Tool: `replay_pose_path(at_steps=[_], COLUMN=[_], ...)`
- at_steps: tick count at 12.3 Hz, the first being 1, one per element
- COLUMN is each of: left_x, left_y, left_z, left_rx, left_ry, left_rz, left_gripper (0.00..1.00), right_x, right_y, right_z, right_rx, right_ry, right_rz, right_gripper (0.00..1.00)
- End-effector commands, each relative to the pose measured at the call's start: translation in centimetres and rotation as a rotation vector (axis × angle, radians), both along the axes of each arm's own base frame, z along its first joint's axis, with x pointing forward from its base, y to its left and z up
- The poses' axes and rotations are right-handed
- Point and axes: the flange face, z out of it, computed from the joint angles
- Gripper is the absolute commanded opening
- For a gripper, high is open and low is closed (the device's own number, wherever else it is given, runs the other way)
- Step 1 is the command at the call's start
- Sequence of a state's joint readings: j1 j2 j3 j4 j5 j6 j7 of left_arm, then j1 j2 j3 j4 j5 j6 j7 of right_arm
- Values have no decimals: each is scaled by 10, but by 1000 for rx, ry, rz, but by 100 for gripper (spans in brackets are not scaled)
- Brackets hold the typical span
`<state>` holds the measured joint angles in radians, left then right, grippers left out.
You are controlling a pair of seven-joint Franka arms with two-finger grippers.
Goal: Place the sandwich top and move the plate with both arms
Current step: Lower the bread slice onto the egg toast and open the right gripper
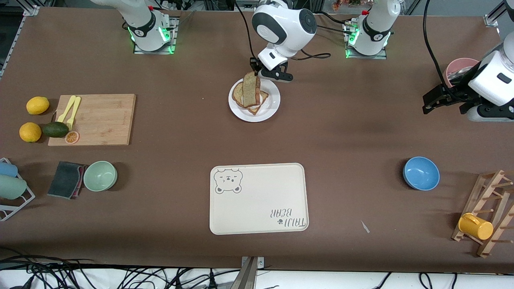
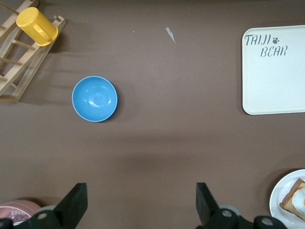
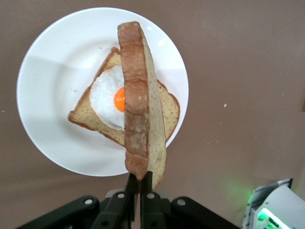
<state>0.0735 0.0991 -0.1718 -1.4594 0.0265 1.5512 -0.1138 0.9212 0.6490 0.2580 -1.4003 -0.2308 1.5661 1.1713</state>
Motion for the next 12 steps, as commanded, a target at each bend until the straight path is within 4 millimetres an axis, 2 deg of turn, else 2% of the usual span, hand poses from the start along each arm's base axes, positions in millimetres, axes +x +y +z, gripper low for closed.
replay_pose_path(at_steps=[1,3,6,12], left_x=[-3,-3,-3,-3], left_y=[-2,-2,-2,-2], left_z=[8,8,8,8], left_rx=[-24,-24,-24,-24], left_ry=[3,3,3,3], left_rz=[7,7,7,7], left_gripper=[100,100,100,100], right_x=[-7,-10,-15,-16], right_y=[2,0,2,3], right_z=[7,14,14,1], right_rx=[-34,-50,-52,-66], right_ry=[-25,-19,-22,-33], right_rz=[8,5,16,31], right_gripper=[0,0,0,0])
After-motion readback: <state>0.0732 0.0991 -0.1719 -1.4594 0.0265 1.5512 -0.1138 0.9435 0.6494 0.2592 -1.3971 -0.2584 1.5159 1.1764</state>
